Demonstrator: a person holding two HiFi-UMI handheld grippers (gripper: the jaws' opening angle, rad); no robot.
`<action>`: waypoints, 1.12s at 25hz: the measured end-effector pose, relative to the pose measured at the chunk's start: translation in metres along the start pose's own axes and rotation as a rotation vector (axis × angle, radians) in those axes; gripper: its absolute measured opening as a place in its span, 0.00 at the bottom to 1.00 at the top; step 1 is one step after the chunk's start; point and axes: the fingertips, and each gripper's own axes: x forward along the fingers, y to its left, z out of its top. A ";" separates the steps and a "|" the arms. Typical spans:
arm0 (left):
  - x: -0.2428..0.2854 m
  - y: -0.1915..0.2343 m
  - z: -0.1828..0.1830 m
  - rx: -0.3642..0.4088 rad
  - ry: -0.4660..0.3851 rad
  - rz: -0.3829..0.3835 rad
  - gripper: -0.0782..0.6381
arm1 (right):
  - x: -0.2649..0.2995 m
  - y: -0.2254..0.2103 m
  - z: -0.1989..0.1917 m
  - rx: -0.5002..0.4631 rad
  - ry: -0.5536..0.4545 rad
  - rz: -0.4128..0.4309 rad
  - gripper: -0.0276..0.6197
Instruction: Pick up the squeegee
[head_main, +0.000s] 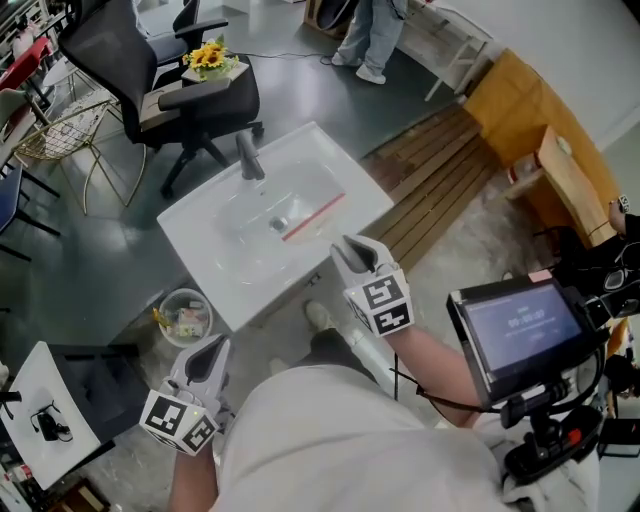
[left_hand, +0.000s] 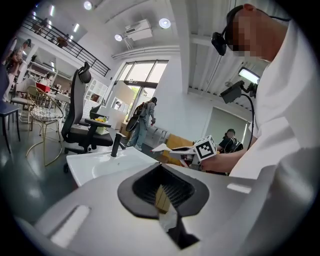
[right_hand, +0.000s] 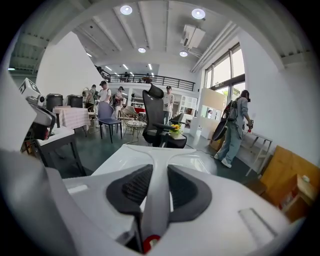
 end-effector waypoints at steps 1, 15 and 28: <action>-0.002 -0.001 -0.001 0.001 -0.001 -0.001 0.12 | -0.003 0.004 0.000 -0.001 -0.002 0.004 0.20; -0.013 -0.011 -0.013 0.006 0.012 -0.018 0.12 | -0.027 0.040 0.002 -0.002 -0.021 0.055 0.20; -0.005 -0.014 -0.014 0.018 0.017 -0.038 0.12 | -0.031 0.043 0.005 -0.020 -0.042 0.059 0.20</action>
